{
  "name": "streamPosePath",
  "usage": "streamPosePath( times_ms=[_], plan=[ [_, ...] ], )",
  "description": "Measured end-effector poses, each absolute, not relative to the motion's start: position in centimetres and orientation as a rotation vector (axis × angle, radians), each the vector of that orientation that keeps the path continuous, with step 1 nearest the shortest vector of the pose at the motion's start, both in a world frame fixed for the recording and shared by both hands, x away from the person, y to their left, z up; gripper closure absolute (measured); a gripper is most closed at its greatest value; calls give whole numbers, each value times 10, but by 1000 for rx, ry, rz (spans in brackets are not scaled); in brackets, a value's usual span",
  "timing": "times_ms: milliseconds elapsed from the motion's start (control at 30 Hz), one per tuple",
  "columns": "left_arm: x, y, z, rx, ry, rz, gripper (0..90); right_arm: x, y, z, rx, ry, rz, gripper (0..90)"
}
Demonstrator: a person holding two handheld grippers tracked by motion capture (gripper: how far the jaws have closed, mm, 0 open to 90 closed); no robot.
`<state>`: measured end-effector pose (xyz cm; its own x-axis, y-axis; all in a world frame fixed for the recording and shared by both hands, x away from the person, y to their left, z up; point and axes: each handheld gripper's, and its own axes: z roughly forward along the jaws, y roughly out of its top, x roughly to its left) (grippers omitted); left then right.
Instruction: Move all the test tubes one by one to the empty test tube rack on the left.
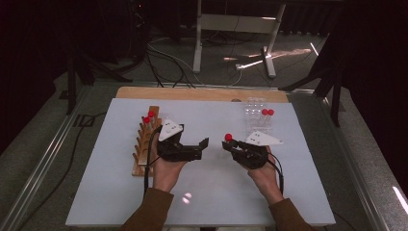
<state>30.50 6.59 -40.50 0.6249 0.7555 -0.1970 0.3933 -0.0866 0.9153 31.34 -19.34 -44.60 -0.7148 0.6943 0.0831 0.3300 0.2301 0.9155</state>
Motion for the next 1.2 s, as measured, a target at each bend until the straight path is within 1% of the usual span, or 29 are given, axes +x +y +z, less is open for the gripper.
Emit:
streamPosePath(
  times_ms=[100, 233, 300, 367, 533, 733, 833, 867, 933, 967, 1033, 1100, 1200],
  plan=[
    [306, 53, -405, 1732, 910, 382, 44, 312, -189, -448, 940, 2185, 1473, 738],
    [307, 37, -406, 1763, 883, 362, 95, 312, -185, -449, 935, 2199, 1462, 738],
    [308, 30, -407, 1780, 878, 356, 157, 312, -184, -449, 936, 2202, 1462, 738],
    [309, 25, -408, 1794, 874, 349, 190, 311, -183, -449, 934, 2209, 1464, 737],
    [312, 14, -413, 1833, 863, 325, 335, 311, -182, -450, 939, 2222, 1459, 737],
    [317, 8, -418, 1858, 873, 299, 577, 312, -181, -451, 929, 2240, 1456, 737],
    [317, 7, -419, 1865, 857, 277, 681, 312, -181, -452, 929, 2244, 1451, 737],
    [316, 6, -419, 1870, 859, 286, 699, 312, -181, -452, 930, 2245, 1450, 736],
    [316, 7, -418, 1870, 862, 292, 707, 312, -181, -452, 926, 2246, 1445, 729],
    [316, 7, -418, 1865, 867, 295, 709, 312, -182, -452, 926, 2242, 1452, 704],
    [317, 8, -417, 1861, 876, 304, 709, 313, -184, -451, 925, 2238, 1470, 615],
    [317, 11, -415, 1851, 884, 313, 710, 313, -186, -450, 921, 2226, 1473, 506],
    [318, 16, -413, 1831, 901, 319, 710, 316, -194, -450, 966, 2178, 1501, 365]
  ],
)
